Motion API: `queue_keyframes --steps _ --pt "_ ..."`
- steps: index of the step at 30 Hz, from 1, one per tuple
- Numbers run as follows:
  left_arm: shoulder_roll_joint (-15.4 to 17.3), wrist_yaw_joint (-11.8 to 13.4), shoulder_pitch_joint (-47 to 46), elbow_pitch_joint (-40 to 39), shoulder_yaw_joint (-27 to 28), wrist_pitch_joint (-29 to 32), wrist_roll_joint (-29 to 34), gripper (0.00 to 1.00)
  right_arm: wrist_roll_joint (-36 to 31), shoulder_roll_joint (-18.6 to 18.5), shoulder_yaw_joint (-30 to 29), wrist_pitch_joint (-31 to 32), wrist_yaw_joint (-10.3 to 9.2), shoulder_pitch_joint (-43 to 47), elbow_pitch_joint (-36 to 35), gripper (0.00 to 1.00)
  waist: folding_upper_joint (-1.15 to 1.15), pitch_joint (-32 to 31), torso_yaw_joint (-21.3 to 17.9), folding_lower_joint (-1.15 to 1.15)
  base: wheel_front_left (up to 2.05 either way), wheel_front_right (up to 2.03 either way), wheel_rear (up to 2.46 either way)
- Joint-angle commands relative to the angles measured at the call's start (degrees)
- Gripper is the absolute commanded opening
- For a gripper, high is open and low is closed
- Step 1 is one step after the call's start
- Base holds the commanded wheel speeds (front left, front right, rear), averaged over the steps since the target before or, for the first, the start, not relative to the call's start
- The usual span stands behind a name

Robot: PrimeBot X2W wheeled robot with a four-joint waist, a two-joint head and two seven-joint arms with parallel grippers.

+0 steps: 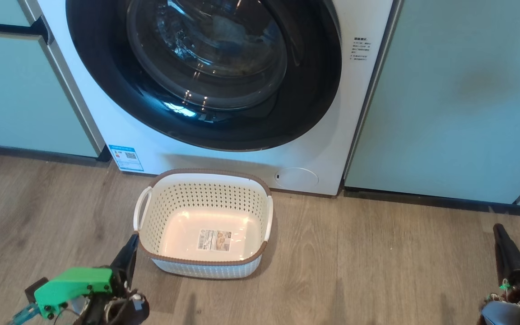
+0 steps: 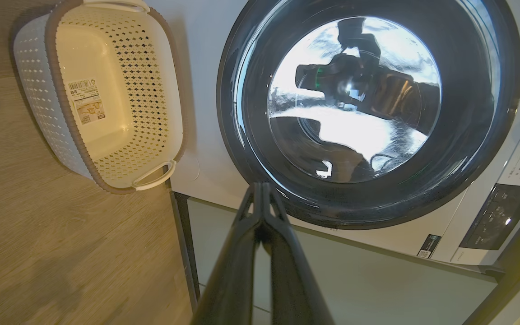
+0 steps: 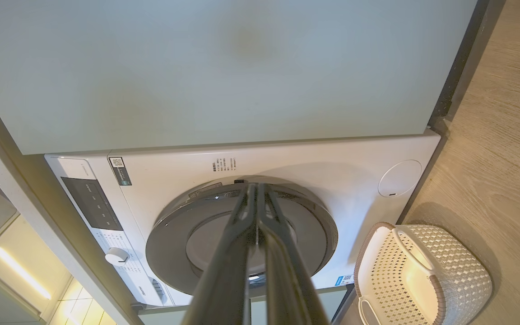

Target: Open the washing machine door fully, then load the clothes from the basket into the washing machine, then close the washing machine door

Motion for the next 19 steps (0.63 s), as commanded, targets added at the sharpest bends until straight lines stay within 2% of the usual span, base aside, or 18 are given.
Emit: queue_keyframes --steps 1,19 --pt "0.5 -0.4 -2.9 -1.5 2.3 0.5 0.6 0.0 -0.5 -0.4 0.9 0.4 -0.16 -3.2 -1.8 0.0 0.0 0.0 0.0 0.0 0.0 0.0 0.0" --pt "0.4 -0.4 -2.9 -1.5 2.5 0.5 0.7 0.0 -0.6 -0.2 0.8 0.5 -0.16 -3.2 -1.8 0.0 0.0 0.0 0.0 0.0 0.0 0.0 0.0"
